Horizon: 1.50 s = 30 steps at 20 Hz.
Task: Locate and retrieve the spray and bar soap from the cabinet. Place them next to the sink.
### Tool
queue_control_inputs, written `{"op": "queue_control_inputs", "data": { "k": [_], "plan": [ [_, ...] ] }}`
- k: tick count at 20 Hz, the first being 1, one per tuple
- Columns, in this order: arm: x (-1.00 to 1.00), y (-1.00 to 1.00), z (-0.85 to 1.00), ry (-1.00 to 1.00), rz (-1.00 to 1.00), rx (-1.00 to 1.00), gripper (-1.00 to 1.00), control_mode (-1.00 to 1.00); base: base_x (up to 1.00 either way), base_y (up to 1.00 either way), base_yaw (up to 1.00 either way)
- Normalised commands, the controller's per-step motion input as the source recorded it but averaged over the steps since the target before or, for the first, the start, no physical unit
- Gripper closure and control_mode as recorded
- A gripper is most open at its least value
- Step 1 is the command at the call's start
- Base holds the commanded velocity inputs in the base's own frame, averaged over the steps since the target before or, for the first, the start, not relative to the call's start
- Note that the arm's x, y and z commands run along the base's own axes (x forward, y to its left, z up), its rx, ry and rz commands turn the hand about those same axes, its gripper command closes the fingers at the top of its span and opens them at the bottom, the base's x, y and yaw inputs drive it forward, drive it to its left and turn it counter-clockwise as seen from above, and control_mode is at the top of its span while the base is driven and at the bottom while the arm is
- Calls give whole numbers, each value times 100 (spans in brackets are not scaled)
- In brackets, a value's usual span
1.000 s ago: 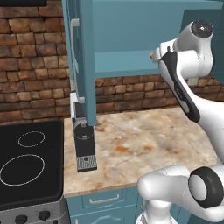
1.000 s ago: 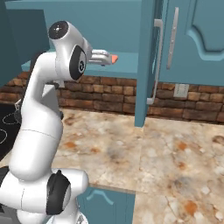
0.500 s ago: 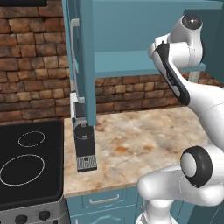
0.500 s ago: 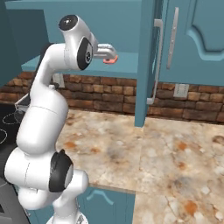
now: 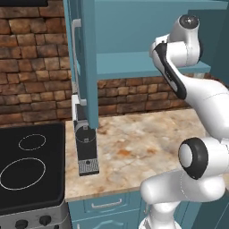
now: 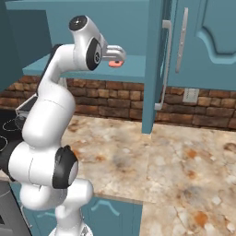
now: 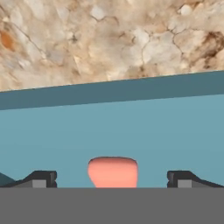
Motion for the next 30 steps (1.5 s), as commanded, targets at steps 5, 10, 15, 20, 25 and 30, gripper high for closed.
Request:
{"op": "queue_control_inputs", "data": {
  "k": [5, 10, 15, 20, 25, 30],
  "plan": [
    [27, -3, -12, -3, -1, 0, -100, -100, 0, 0, 0],
    [32, -1, -8, -2, 0, 0, -100, -100, 0, 0, 0],
    [36, -4, -6, 0, 0, 0, -100, -100, 0, 0, 0],
    [36, -8, -2, 0, 0, 0, -100, -100, 0, 0, 0],
    [27, -2, -6, 0, 0, 0, -100, -100, 0, 0, 0],
    [11, -1, -22, 0, 0, 0, -100, -100, 0, 0, 0]
  ]
}}
